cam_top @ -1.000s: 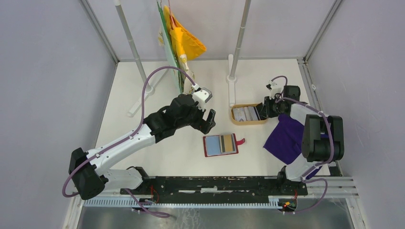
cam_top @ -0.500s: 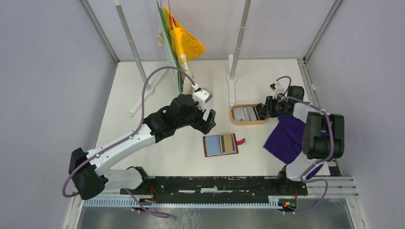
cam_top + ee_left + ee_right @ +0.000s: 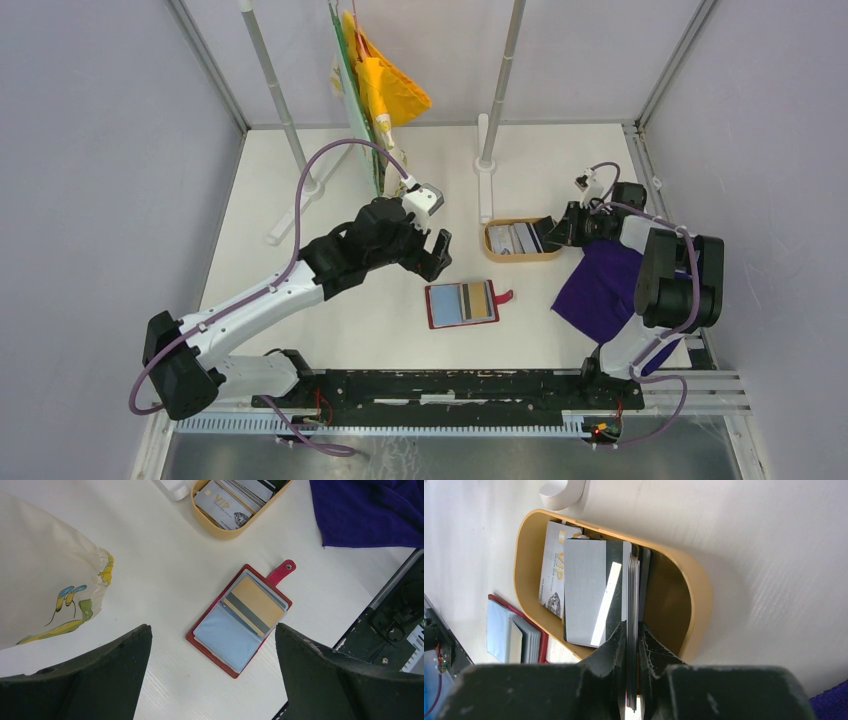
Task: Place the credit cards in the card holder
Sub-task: Pick up the credit card from the storage box.
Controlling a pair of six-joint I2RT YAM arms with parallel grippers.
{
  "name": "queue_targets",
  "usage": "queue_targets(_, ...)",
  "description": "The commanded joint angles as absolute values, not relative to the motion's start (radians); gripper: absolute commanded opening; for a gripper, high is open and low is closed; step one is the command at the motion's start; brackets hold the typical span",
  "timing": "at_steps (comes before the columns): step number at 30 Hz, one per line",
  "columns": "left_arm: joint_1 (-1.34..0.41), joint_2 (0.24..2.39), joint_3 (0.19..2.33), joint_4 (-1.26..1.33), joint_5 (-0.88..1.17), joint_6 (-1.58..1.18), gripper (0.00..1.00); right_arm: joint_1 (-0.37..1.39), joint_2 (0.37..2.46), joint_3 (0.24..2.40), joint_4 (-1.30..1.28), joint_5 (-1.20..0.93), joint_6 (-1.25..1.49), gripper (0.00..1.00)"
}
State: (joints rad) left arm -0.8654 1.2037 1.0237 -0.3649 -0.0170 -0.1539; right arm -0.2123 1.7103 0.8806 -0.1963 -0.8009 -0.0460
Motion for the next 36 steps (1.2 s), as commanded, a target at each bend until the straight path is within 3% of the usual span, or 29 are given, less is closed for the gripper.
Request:
queue_targets(1, -0.861, 1.172, 1.047, -0.332, -0.005, -0.091, 0.98, -0.223, 1.722, 0.891, -0.189, -0.826, -0.037, 0.13)
queue_targets(8, -0.86, 1.17, 1.048, -0.333, -0.005, -0.091, 0.98, -0.234, 1.739, 0.89, -0.173, -0.871, -0.034, 0.3)
queue_targets(12, -0.861, 1.172, 1.048, -0.332, -0.005, -0.091, 0.99, -0.242, 1.749, 0.891, -0.16, -0.886, -0.022, 0.29)
queue_targets(15, -0.86, 1.172, 1.048, -0.332, -0.005, -0.092, 0.99, -0.247, 1.753, 0.894, -0.156, -0.896, -0.016, 0.24)
queue_targets(20, -0.86, 1.171, 1.048, -0.334, -0.005, -0.091, 0.99, -0.256, 1.761, 0.892, -0.142, -0.929, -0.002, 0.0)
queue_targets(28, -0.86, 1.17, 1.048, -0.333, -0.005, -0.091, 1.0, -0.263, 1.777, 0.88, -0.125, -0.961, -0.006, 0.01)
queue_targets(32, -0.86, 1.171, 1.048, -0.333, -0.005, -0.09, 1.0, -0.263, 1.806, 0.887, -0.135, -0.967, -0.028, 0.08)
queue_targets(36, -0.86, 1.173, 1.048, -0.333, -0.005, -0.089, 1.0, -0.262, 1.816, 0.894, -0.149, -0.945, -0.046, 0.0)
